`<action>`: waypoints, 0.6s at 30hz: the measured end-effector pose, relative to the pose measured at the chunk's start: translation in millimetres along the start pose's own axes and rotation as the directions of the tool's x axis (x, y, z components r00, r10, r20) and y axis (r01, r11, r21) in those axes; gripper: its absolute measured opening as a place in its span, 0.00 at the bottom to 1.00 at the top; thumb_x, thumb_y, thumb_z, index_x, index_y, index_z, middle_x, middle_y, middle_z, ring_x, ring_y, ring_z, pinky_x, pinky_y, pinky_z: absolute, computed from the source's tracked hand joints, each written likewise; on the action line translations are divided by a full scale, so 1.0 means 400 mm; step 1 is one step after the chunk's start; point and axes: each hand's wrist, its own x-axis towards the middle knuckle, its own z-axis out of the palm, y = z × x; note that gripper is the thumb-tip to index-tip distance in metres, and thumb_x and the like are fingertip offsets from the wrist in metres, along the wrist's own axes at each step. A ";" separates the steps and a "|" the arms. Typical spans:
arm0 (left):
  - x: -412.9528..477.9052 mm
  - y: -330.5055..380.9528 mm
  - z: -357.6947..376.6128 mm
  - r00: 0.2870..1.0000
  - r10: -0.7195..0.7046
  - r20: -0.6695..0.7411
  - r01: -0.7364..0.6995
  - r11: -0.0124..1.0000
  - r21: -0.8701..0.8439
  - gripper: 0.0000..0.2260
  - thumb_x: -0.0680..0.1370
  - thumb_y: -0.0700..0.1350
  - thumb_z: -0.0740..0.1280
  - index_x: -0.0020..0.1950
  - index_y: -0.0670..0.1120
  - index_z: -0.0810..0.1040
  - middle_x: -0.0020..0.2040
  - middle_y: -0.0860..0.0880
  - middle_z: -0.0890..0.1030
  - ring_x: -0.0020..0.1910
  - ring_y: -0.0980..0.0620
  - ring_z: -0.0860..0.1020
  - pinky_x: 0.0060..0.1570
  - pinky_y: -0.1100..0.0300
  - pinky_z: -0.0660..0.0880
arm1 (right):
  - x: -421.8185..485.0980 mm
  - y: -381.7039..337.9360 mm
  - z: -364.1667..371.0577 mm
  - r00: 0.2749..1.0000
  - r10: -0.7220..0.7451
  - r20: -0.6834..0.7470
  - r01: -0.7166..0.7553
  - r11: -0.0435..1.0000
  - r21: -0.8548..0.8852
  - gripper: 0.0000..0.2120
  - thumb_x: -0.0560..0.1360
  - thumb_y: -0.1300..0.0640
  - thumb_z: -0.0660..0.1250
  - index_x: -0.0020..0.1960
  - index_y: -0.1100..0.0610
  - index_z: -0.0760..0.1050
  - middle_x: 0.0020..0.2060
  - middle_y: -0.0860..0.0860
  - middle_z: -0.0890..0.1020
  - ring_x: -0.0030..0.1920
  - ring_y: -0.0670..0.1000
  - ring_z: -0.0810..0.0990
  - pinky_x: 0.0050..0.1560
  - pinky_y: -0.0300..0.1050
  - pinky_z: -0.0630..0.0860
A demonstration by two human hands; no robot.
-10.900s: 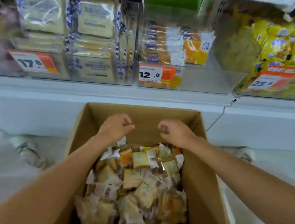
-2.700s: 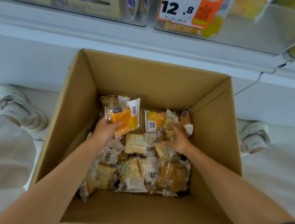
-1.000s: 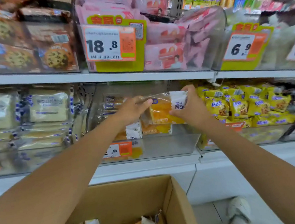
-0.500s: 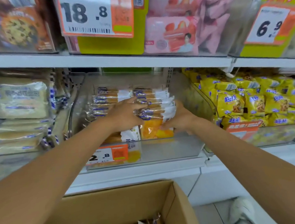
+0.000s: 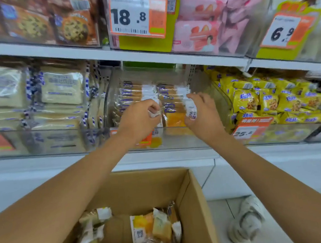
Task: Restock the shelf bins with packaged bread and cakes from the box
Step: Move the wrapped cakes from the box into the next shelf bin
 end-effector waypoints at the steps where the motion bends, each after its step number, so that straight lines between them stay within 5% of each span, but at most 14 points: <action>1: -0.038 0.002 -0.007 1.000 -0.026 -0.016 0.026 1.000 -0.018 0.05 0.73 0.44 0.71 0.47 0.52 0.80 0.40 0.58 0.79 0.39 0.59 0.76 0.47 0.56 0.77 | -0.030 -0.026 0.004 0.999 -0.032 -0.026 0.033 0.999 0.041 0.26 0.72 0.60 0.70 0.68 0.54 0.71 0.64 0.53 0.70 0.62 0.54 0.70 0.62 0.45 0.68; 4: -0.161 -0.039 -0.018 0.988 -0.153 0.022 0.154 0.988 -0.030 0.04 0.72 0.46 0.72 0.46 0.51 0.80 0.39 0.56 0.80 0.39 0.57 0.77 0.45 0.57 0.76 | -0.130 -0.087 0.044 0.992 -0.127 0.014 0.124 0.983 0.135 0.17 0.72 0.62 0.69 0.60 0.56 0.76 0.52 0.49 0.74 0.44 0.47 0.73 0.48 0.44 0.72; 6: -0.256 -0.104 -0.013 0.959 -0.262 0.109 0.261 0.965 0.025 0.05 0.74 0.48 0.71 0.48 0.53 0.78 0.41 0.56 0.79 0.42 0.55 0.78 0.44 0.58 0.76 | -0.207 -0.108 0.102 0.978 -0.178 0.112 0.155 0.969 0.192 0.14 0.73 0.63 0.69 0.57 0.56 0.77 0.48 0.46 0.73 0.41 0.46 0.72 0.46 0.44 0.73; 11: -0.474 -0.304 0.023 0.825 -0.508 0.249 0.492 0.861 0.129 0.06 0.76 0.48 0.71 0.51 0.51 0.79 0.47 0.55 0.81 0.48 0.56 0.79 0.50 0.60 0.76 | -0.397 -0.063 0.335 0.811 -0.026 0.584 -0.039 0.995 0.097 0.15 0.76 0.58 0.67 0.62 0.53 0.75 0.57 0.48 0.76 0.55 0.49 0.77 0.56 0.45 0.75; 15: -0.590 -0.439 0.063 0.723 -0.645 0.246 0.639 0.760 0.113 0.06 0.75 0.43 0.71 0.50 0.44 0.82 0.45 0.49 0.83 0.47 0.50 0.81 0.47 0.60 0.76 | -0.505 0.056 0.538 0.641 0.229 0.733 -0.253 0.964 -0.080 0.18 0.76 0.57 0.67 0.65 0.56 0.74 0.63 0.55 0.75 0.63 0.54 0.74 0.60 0.44 0.72; 18: -0.656 -0.507 0.091 0.669 -0.696 0.259 0.707 0.704 0.064 0.02 0.77 0.38 0.69 0.48 0.42 0.79 0.43 0.45 0.80 0.41 0.51 0.77 0.36 0.72 0.69 | -0.586 0.128 0.673 0.552 0.337 0.763 -0.352 0.923 -0.154 0.24 0.75 0.55 0.69 0.69 0.57 0.70 0.69 0.56 0.70 0.68 0.55 0.69 0.63 0.42 0.68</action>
